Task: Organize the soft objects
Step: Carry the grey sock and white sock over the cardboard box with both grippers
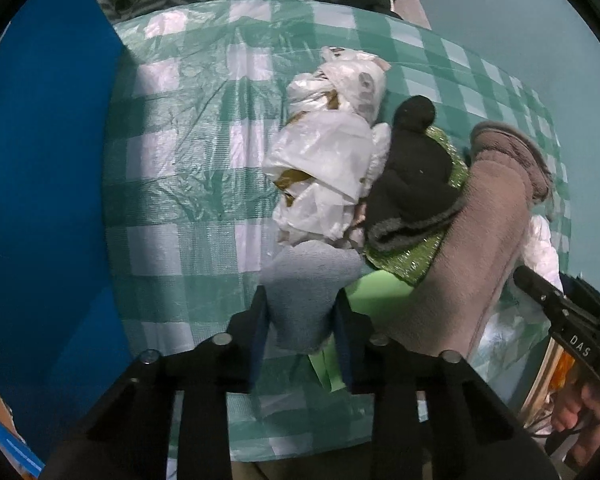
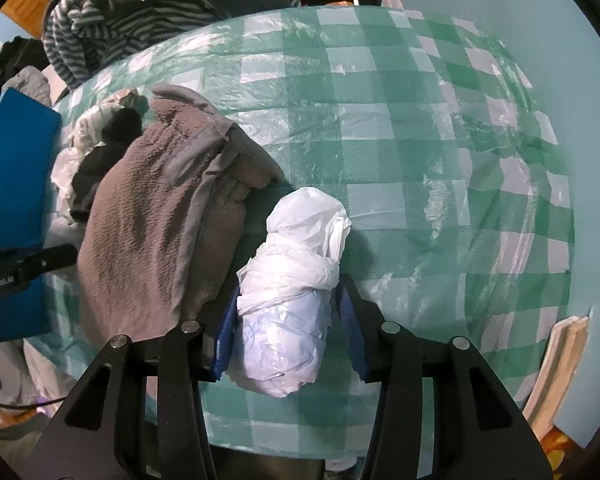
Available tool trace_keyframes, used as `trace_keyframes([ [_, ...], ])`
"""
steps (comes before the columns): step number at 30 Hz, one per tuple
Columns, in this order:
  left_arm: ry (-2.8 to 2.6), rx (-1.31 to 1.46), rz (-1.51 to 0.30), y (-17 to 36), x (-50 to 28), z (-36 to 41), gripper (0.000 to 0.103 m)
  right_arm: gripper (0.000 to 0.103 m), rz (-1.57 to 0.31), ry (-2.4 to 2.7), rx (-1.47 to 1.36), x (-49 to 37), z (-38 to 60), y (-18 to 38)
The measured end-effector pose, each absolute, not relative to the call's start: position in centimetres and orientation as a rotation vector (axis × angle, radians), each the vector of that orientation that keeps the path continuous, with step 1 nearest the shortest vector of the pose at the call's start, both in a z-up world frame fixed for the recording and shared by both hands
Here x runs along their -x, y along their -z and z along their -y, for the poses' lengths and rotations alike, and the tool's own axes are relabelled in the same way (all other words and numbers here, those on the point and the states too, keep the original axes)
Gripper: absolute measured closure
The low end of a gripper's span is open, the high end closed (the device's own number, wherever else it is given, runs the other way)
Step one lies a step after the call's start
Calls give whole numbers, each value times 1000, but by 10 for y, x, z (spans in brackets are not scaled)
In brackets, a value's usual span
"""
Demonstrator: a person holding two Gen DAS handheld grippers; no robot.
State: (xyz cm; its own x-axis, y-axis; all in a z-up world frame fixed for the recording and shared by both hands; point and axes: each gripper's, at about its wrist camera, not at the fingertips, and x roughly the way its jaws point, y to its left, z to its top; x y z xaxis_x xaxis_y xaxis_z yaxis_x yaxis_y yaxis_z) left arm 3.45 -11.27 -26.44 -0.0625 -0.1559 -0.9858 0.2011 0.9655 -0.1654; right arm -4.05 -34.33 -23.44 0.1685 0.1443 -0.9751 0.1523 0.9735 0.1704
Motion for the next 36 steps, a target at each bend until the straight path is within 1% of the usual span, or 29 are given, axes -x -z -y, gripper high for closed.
trace_keyframes([
  [2,302,-45,-1601,262,-32,115,79,57,-1395,0,-247,41,342,229],
  [5,313,-51,-1593,256,-28,115,81,57,-1379,-11,-239,45,344,220],
  [14,332,-91,-1527,212,-17,118,81,58,-1338,-44,-217,51,341,188],
  [20,359,-124,-1444,179,-14,118,81,58,-1293,-83,-211,48,330,163],
  [36,327,-113,-1311,119,12,79,81,58,-1227,-182,-174,33,290,104],
])
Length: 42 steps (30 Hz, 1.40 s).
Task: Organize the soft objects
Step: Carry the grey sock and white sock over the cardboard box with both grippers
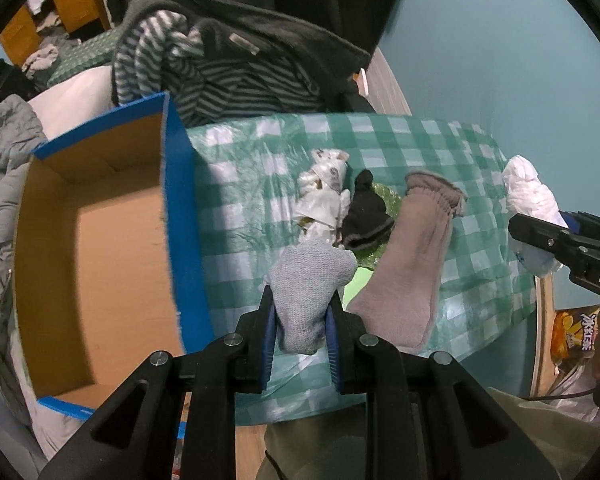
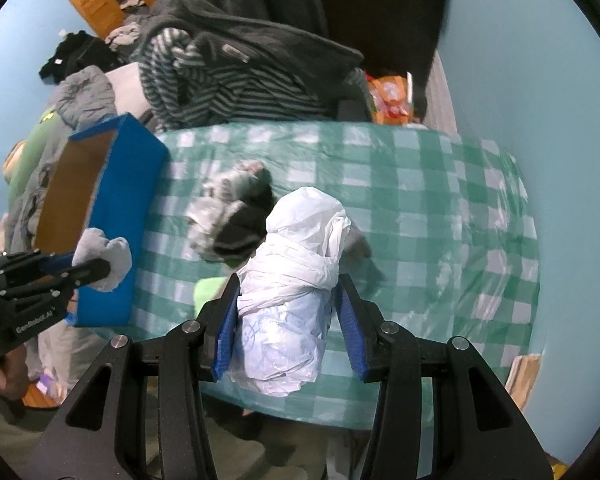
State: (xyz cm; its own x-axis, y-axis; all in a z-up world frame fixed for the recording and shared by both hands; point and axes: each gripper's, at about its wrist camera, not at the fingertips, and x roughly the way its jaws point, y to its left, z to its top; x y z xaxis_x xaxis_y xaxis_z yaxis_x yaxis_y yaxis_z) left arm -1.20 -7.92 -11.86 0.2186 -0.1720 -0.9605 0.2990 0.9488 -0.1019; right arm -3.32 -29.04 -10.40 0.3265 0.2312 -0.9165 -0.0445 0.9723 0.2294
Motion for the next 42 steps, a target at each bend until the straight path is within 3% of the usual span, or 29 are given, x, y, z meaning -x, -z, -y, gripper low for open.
trace_keyframes([
  [20,226,-19,-1224,77,12,1,81,58,-1137,-356,-100,6,209,42],
  [42,45,59,-1300,116,-5,-98,80,58,-1164,-564,-20,-34,90,52],
])
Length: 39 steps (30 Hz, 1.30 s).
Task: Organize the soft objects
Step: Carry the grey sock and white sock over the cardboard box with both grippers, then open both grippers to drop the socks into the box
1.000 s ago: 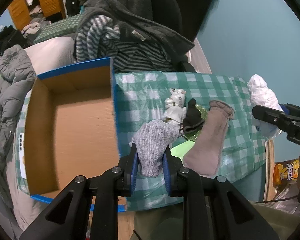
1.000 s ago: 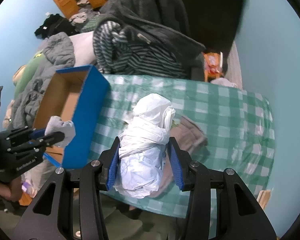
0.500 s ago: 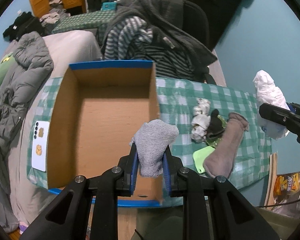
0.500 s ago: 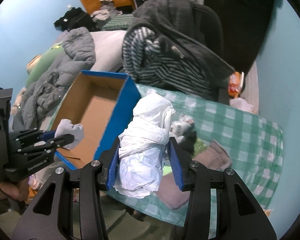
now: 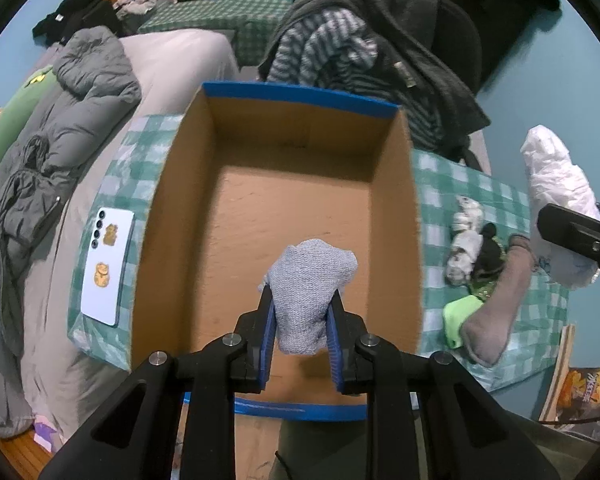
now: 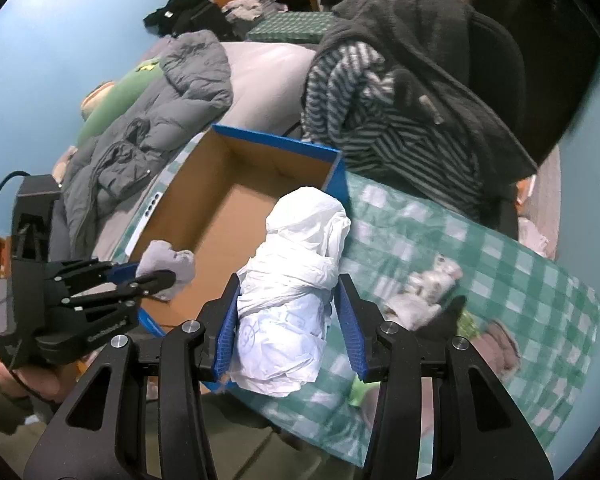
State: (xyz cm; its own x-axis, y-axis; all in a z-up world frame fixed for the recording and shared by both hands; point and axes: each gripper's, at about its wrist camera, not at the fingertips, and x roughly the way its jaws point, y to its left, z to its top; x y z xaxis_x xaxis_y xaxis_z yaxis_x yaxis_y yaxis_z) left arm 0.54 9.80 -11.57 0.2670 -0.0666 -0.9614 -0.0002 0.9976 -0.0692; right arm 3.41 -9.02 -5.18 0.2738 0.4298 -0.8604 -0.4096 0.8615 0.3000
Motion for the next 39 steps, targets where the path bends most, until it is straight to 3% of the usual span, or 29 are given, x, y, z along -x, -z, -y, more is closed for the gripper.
trace_keyframes([
  [10,34,76,-1366,150,-16,-116,79,58,-1207,-619,-13,-46,44,72],
  [22,19,40,-1416,169,-17,-127,66,58,-1264,-633,3,-55,12,102],
  [24,21,53,-1403,165,-15,-130,56,58,-1275,-636,3,-57,8,107],
  [26,15,55,-1388,164,-14,-134,32,58,-1281,-639,8,-58,2,111],
  [39,-18,55,-1376,156,-2,-150,32,56,-1345,-632,34,-63,-20,140],
])
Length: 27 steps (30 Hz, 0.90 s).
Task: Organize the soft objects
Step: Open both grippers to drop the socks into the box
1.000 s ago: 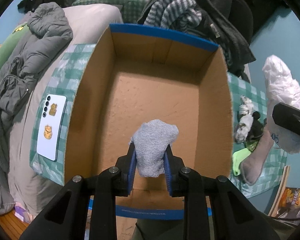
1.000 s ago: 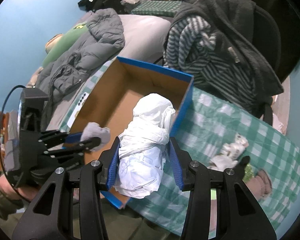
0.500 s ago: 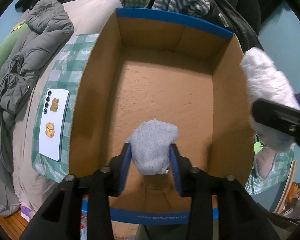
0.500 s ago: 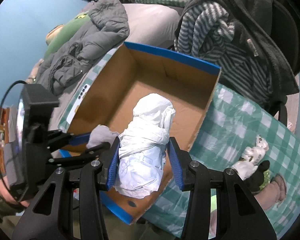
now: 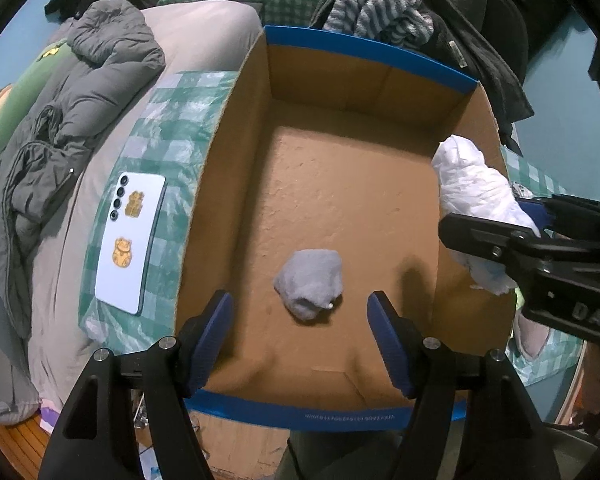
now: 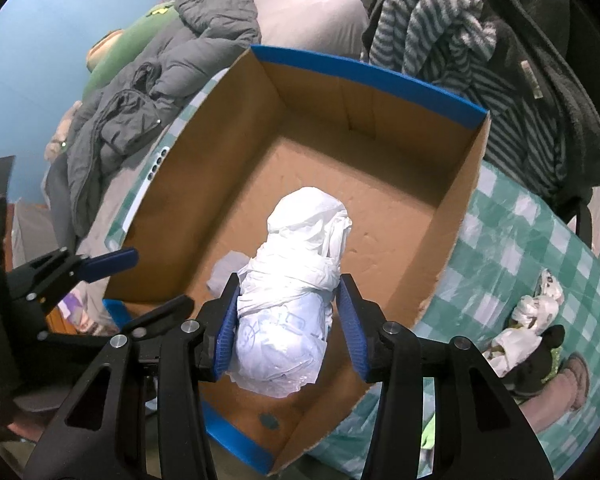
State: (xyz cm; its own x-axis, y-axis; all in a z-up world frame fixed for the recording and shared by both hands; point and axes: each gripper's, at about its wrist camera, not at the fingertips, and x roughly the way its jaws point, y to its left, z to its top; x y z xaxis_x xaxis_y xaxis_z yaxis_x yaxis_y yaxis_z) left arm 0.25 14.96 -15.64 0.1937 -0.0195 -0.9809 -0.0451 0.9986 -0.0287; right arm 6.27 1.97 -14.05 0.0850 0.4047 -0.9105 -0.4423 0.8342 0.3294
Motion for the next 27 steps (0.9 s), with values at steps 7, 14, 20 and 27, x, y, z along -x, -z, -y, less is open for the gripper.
trace_keyframes([
  [7,-18,63,-1357,145,5,-151,32,28,-1333,-597,41,-59,-21,142],
  [14,-10,70,-1332,135,11,-145,32,27,-1320,-578,25,-55,-6,135],
  [20,-3,75,-1316,127,15,-136,32,27,-1315,-551,6,-47,12,125],
  [27,22,66,-1302,118,20,-122,32,26,-1299,-516,-17,-35,37,113],
])
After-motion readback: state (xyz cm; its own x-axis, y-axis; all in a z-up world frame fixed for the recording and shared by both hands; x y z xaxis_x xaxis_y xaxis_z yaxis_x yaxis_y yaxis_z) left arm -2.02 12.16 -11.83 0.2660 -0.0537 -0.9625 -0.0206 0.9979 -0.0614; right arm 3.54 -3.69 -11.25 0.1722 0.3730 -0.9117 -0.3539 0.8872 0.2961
